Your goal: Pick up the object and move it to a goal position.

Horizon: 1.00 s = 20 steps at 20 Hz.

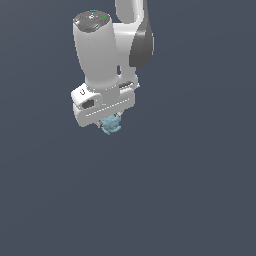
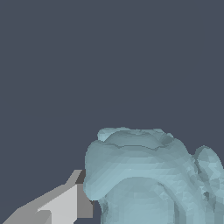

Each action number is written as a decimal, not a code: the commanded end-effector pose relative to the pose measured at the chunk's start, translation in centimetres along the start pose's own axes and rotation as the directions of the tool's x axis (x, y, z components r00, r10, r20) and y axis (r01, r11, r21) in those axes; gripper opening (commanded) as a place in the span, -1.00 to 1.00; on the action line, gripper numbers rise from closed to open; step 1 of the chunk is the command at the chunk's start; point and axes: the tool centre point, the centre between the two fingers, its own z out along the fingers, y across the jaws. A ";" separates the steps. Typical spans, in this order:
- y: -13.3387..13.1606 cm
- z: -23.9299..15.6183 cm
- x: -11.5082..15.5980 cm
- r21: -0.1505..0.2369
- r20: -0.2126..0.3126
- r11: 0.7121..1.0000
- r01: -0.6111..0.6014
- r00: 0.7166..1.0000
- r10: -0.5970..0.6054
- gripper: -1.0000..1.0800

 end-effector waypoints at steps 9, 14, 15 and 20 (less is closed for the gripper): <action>2.2 -11.6 -5.7 0.001 -0.001 1.000 0.001 1.000 -0.001 -1.00; 3.3 -16.1 -7.8 0.001 -0.001 1.000 0.001 1.000 -0.001 -1.00; 3.4 -16.8 -8.2 0.001 -0.001 1.000 0.001 1.000 -0.001 -1.00; 4.2 -19.6 -9.4 0.000 0.000 1.000 0.000 1.000 0.000 -1.00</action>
